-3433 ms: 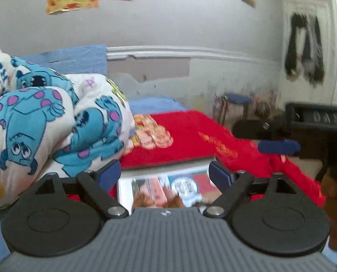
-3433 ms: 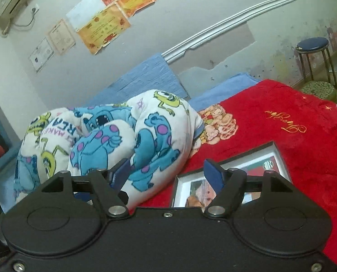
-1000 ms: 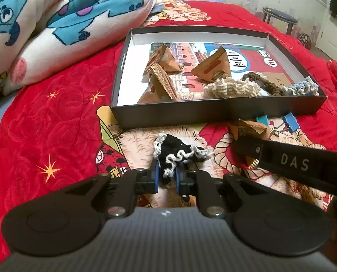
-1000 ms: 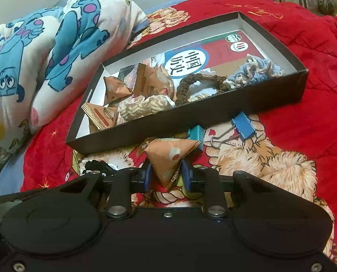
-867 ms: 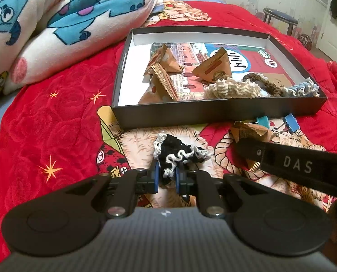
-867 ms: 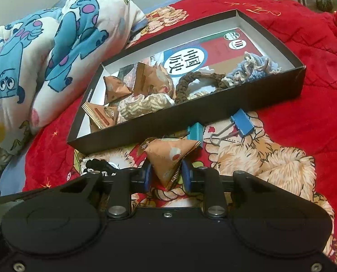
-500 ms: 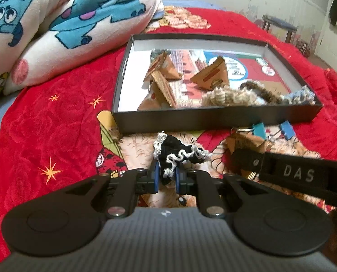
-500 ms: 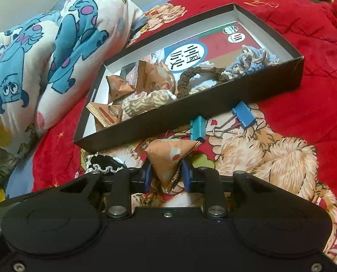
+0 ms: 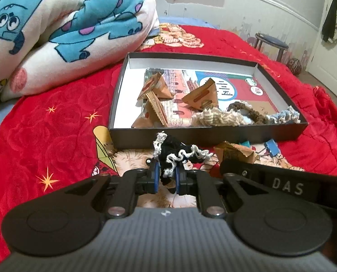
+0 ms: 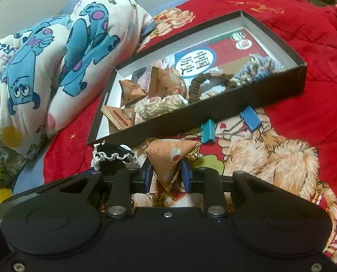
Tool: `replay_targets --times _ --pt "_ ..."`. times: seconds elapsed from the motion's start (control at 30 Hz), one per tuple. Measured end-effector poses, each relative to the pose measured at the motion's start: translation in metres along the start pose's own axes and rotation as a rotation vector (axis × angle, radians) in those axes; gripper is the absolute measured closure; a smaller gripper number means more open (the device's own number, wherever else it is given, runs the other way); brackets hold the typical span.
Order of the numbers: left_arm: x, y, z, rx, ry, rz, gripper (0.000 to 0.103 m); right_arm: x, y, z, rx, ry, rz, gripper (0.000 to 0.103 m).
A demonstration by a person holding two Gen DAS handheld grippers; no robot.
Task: Organize objects
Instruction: 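Lift both held items and carry them over the black box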
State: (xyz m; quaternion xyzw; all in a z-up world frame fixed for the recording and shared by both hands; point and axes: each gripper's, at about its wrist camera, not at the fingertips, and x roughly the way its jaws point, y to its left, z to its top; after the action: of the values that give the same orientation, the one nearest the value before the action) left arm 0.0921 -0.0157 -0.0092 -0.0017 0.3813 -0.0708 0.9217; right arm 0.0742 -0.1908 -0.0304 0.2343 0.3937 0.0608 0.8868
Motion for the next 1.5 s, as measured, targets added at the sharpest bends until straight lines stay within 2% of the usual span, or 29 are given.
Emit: replay_targets --times 0.13,0.4,0.67,0.87,0.97,1.03,1.37,1.5 --pt "-0.002 0.002 0.002 -0.008 -0.022 0.014 0.086 -0.006 0.011 0.003 -0.061 -0.088 -0.069 0.077" --pt "-0.007 0.012 0.005 -0.057 -0.065 0.034 0.086 -0.027 0.007 0.022 0.001 -0.144 0.022 0.077" --pt "-0.023 0.010 0.012 -0.051 -0.174 0.017 0.086 -0.048 0.007 0.038 0.001 -0.198 0.069 0.077" --pt "-0.032 0.006 0.012 -0.055 -0.253 -0.031 0.086 -0.063 -0.002 0.052 0.048 -0.199 0.183 0.077" --pt "-0.031 0.000 0.015 -0.040 -0.253 -0.048 0.086 -0.065 -0.005 0.056 0.047 -0.208 0.174 0.077" --pt "-0.032 -0.005 0.018 -0.028 -0.279 -0.031 0.086 -0.063 -0.008 0.058 0.059 -0.203 0.174 0.077" --pt "-0.021 -0.027 0.044 -0.059 -0.346 -0.071 0.086 -0.065 -0.027 0.085 0.048 -0.234 0.173 0.077" --pt "-0.013 -0.036 0.056 -0.050 -0.364 -0.063 0.086 -0.057 -0.052 0.106 0.127 -0.157 0.252 0.077"
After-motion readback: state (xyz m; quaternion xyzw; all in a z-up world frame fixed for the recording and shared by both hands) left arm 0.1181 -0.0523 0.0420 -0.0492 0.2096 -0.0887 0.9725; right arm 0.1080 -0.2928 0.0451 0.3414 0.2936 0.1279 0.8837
